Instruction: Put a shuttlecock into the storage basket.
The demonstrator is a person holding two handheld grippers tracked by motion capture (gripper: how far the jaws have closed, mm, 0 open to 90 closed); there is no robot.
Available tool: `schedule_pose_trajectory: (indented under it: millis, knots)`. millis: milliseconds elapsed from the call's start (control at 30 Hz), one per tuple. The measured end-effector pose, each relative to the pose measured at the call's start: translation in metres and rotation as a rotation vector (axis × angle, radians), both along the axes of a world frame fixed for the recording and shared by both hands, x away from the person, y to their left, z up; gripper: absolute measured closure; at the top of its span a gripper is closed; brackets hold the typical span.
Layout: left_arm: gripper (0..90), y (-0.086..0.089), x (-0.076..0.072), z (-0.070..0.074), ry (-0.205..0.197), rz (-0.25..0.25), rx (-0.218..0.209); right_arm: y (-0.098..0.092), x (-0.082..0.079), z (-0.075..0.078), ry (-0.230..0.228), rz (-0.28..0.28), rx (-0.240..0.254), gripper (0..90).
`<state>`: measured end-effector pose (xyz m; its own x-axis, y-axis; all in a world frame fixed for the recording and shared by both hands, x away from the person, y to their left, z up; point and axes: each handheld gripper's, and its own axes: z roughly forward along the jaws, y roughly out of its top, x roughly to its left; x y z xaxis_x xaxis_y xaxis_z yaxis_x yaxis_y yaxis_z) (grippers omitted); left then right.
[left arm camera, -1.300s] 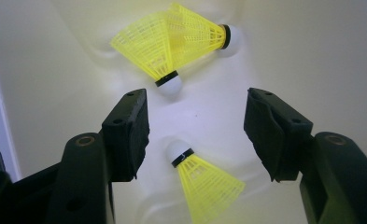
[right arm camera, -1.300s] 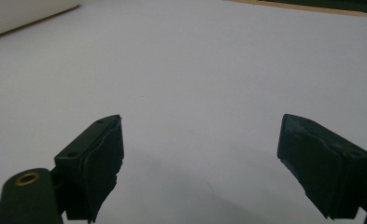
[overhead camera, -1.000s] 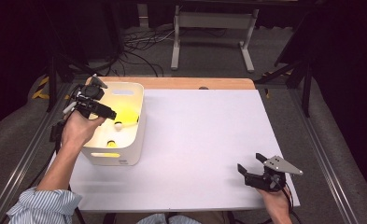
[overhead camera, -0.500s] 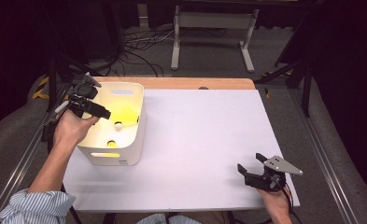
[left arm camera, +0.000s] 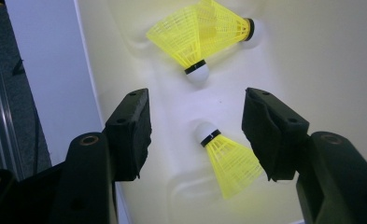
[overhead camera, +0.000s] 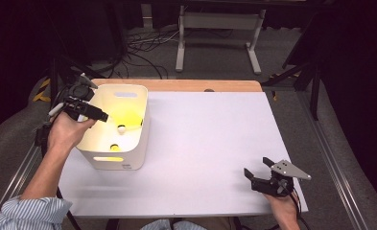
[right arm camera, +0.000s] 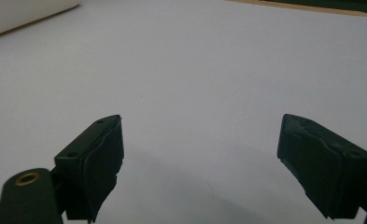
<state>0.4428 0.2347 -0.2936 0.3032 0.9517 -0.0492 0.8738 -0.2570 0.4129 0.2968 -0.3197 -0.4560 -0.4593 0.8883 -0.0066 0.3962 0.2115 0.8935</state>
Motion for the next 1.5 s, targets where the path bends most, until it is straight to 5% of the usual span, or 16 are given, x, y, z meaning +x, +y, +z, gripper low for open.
schedule_pose_trajectory:
  millis: [1500]
  knots:
    - [43.9, 0.054, -0.019, -0.003, -0.016, 0.113, -0.039, 0.000, 0.000, 0.000, -0.002, 0.000, -0.002, 15.1]
